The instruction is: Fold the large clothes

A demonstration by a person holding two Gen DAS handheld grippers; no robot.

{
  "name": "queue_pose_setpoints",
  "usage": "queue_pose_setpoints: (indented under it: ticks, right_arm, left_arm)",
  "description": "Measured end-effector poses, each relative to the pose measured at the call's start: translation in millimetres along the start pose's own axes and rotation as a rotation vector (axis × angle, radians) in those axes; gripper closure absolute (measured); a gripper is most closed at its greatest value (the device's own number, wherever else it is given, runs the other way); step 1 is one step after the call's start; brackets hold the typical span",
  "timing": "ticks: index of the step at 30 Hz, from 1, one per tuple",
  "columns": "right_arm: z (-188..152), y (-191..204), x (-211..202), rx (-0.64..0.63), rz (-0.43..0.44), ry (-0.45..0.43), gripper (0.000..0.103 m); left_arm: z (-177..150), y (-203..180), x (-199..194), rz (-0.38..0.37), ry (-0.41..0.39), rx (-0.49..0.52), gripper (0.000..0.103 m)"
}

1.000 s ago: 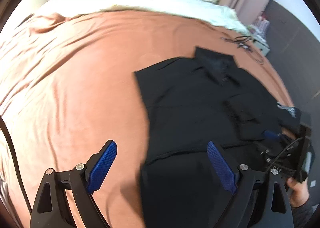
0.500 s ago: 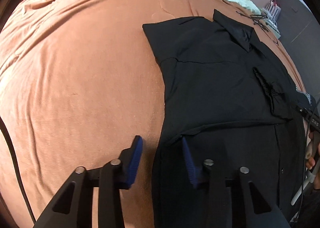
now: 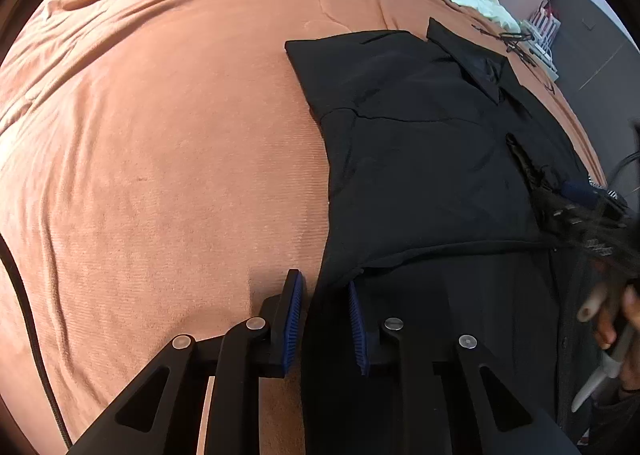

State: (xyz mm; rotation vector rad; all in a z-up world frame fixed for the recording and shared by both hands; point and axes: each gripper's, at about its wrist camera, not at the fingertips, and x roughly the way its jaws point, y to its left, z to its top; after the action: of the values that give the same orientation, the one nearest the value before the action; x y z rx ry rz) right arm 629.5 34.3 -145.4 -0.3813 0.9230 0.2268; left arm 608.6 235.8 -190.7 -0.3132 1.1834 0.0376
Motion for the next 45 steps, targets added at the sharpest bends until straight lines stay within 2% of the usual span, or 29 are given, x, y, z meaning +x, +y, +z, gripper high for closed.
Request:
queue_pose_setpoints:
  ticks: [2,5,7,10,13,17,20,26,30,31,33,34,36,39,41,43,45]
  right_arm:
    - [-3,-1,8,-0.036,-0.073,0.012,0.027]
    - [-9,-25,6,-0.035,-0.140,0.002,0.027]
    - [-17,-56,-2,-0.012,-0.202,-0.012,0.027]
    - [-32,-122,-12,0.096,-0.229,-0.010,0.027]
    - [-50,-178,-26,0.189,-0.296,-0.023,0.027]
    - [-81,-238,-44,0.323,-0.168,-0.050,0.027]
    - [-118,-282,-53,0.448,-0.045,-0.074,0.027]
    - [-195,-353,-48,0.697,0.109,-0.092,0.027]
    - [-232,-387,-53,0.861,0.136,-0.172,0.029]
    - [-236,-388,-59,0.880,0.148,-0.194,0.034]
    - [-238,-398,-54,0.921,0.161,-0.229,0.036]
    - [-240,-400,-54,0.932,0.157,-0.236,0.036]
    - [-246,-408,-48,1.000,0.136,-0.236,0.044]
    - [-253,-406,-43,1.081,0.179,-0.250,0.064]
    - [-256,-410,-51,1.116,0.168,-0.308,0.083]
    - [-254,-413,-59,1.113,0.142,-0.360,0.095]
    - [-246,-412,-63,1.088,0.138,-0.403,0.100]
  left_arm:
    - [0,1,0,-0.003,-0.001,-0.007,0.078]
    - [-1,-1,0,0.005,-0.006,-0.011,0.078]
    - [0,-1,1,0.009,-0.005,-0.019,0.078]
    - [1,-3,0,0.018,-0.003,-0.027,0.078]
    - [2,-7,-3,0.049,0.000,-0.020,0.078]
    - [3,-12,-15,0.049,-0.019,-0.019,0.078]
    - [4,-20,-27,0.042,-0.039,0.001,0.078]
    - [10,-37,-38,0.017,-0.062,0.021,0.078]
    - [15,-52,-37,-0.005,-0.083,0.038,0.078]
    - [17,-55,-36,-0.008,-0.088,0.041,0.078]
    - [18,-60,-34,-0.015,-0.092,0.049,0.078]
    - [18,-62,-32,-0.019,-0.093,0.054,0.078]
    - [19,-64,-28,-0.020,-0.092,0.061,0.078]
    - [17,-62,-25,-0.030,-0.093,0.054,0.078]
    - [16,-60,-23,-0.028,-0.092,0.050,0.078]
    - [13,-57,-24,-0.023,-0.091,0.054,0.078]
    - [13,-54,-24,-0.021,-0.094,0.055,0.078]
